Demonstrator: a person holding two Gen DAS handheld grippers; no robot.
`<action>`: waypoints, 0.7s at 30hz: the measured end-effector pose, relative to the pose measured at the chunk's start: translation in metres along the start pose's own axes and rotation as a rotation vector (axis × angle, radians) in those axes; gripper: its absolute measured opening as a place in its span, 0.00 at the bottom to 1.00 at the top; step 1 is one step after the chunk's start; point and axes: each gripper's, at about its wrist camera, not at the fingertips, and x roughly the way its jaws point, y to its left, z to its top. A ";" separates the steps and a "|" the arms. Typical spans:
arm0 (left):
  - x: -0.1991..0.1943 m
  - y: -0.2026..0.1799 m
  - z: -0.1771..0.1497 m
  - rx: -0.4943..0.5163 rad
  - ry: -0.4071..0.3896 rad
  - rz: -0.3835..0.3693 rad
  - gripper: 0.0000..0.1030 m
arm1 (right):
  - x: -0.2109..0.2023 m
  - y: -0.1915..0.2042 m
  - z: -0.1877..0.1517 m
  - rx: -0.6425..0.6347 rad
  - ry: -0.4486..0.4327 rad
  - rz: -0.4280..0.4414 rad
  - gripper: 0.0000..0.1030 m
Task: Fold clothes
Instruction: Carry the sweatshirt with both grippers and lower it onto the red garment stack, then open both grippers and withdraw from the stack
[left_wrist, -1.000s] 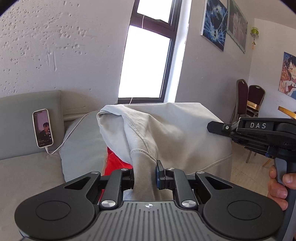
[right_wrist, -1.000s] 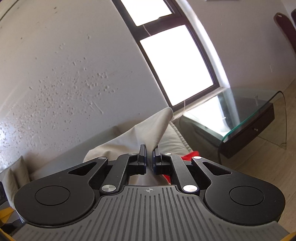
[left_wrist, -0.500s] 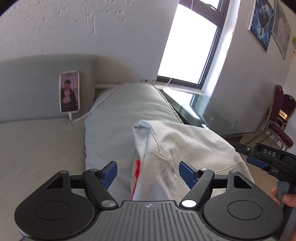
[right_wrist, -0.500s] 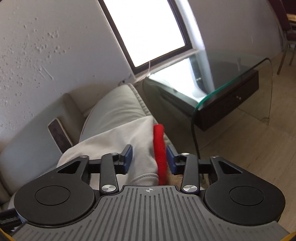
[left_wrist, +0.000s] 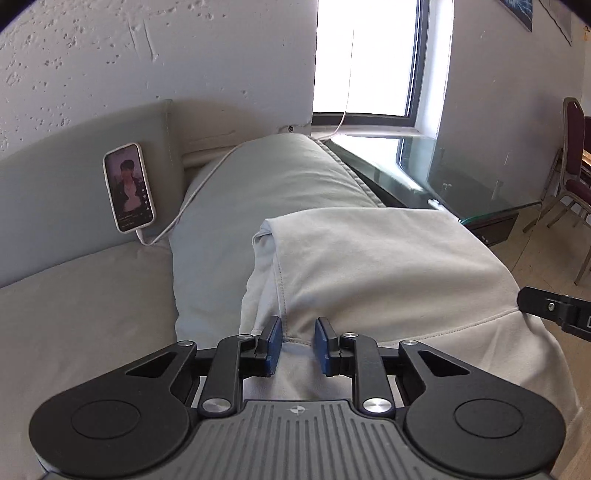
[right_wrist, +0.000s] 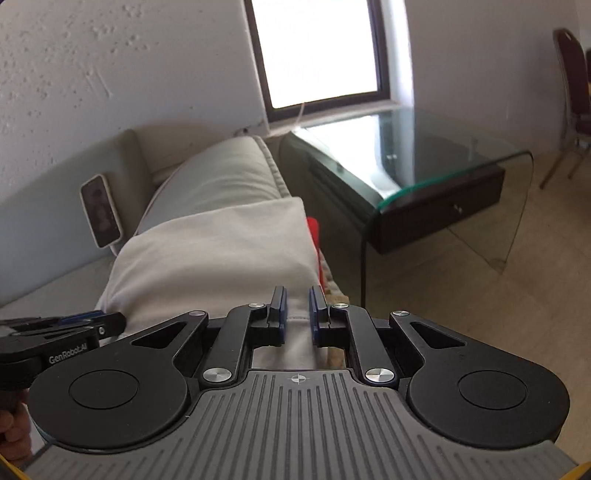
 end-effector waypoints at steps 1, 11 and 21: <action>-0.013 0.002 -0.001 -0.014 -0.017 -0.010 0.23 | -0.004 -0.004 -0.002 0.024 0.006 -0.002 0.13; -0.051 -0.020 -0.051 0.124 0.173 -0.052 0.37 | -0.071 0.007 -0.047 -0.094 0.092 0.099 0.19; -0.132 -0.003 -0.051 0.057 0.095 -0.032 0.74 | -0.138 0.008 -0.045 0.019 0.074 0.136 0.63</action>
